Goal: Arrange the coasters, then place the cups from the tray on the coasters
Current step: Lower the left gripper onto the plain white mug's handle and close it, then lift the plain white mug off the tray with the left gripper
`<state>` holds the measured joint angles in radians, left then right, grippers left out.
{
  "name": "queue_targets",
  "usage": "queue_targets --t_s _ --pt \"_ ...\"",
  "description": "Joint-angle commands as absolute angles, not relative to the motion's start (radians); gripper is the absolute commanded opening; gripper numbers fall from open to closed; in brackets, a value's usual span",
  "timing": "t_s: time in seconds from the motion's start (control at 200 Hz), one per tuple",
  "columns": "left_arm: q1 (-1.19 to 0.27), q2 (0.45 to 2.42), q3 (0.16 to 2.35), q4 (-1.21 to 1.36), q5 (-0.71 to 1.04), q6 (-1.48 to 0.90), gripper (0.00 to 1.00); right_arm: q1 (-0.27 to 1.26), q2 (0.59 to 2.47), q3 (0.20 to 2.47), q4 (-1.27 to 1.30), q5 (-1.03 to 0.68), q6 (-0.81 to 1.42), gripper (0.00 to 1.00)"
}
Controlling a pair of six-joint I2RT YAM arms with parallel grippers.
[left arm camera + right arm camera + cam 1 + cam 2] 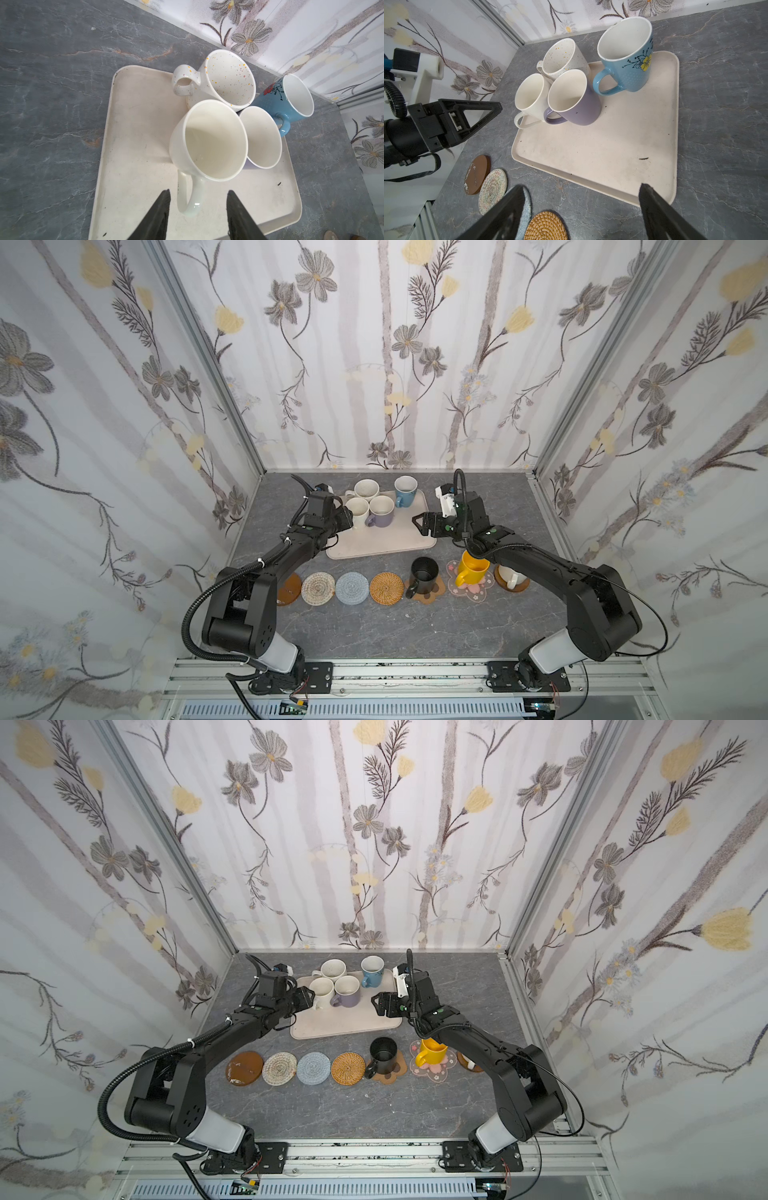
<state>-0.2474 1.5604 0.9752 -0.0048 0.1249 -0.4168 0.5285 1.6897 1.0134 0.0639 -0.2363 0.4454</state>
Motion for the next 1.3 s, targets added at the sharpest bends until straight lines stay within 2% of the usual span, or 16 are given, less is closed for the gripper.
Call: queue_targets --t_s 0.0,0.43,0.6,0.804,0.974,1.294 --pt "-0.254 1.596 1.033 -0.120 0.109 -0.337 0.47 0.531 1.670 1.007 0.109 -0.226 0.423 0.88" --pt "-0.298 1.754 1.203 -0.262 0.032 -0.263 0.46 0.532 1.631 0.969 0.124 -0.232 0.416 0.88" --pt "-0.301 1.794 1.239 -0.289 0.013 -0.246 0.37 0.531 1.634 0.960 0.136 -0.237 0.416 0.88" --pt "-0.310 1.835 1.268 -0.299 -0.003 -0.239 0.35 0.531 1.654 0.964 0.152 -0.254 0.421 0.87" --pt "-0.322 1.858 1.283 -0.305 -0.030 -0.237 0.29 0.531 1.660 0.965 0.156 -0.259 0.422 0.86" --pt "-0.327 1.857 1.287 -0.312 -0.059 -0.226 0.13 0.531 1.663 0.965 0.158 -0.264 0.425 0.85"
